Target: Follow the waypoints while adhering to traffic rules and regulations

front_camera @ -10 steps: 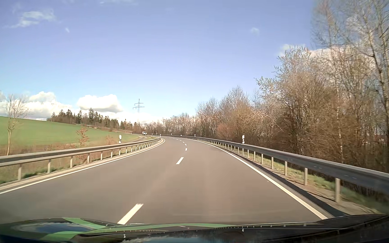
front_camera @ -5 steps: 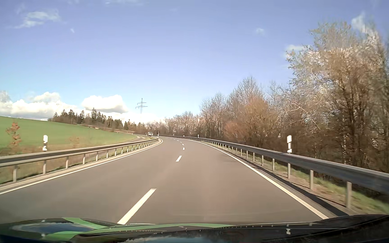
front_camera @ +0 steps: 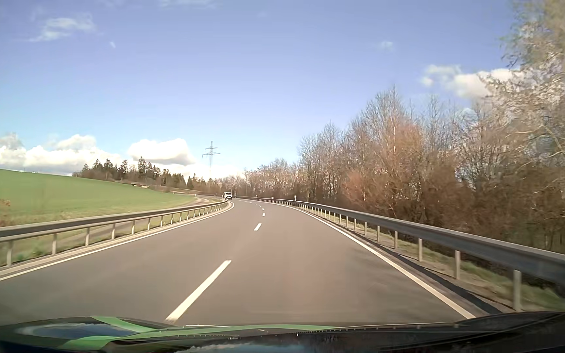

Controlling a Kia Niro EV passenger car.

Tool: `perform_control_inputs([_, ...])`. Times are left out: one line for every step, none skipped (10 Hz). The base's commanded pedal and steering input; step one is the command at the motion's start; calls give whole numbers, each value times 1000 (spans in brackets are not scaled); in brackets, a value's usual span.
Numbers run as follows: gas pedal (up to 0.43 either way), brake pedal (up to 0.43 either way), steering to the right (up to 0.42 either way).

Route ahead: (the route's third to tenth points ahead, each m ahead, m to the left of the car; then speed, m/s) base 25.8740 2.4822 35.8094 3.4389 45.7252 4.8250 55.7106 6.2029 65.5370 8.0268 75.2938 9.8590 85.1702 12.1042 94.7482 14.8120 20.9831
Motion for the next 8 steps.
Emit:
perform_control_inputs([209,0,-19])
perform_control_inputs([209,0,-19])
perform_control_inputs([209,0,-19])
perform_control_inputs([209,0,-19])
perform_control_inputs([209,0,-19])
perform_control_inputs([209,0,-20])
perform_control_inputs([209,0,-20])
perform_control_inputs([209,0,-20])
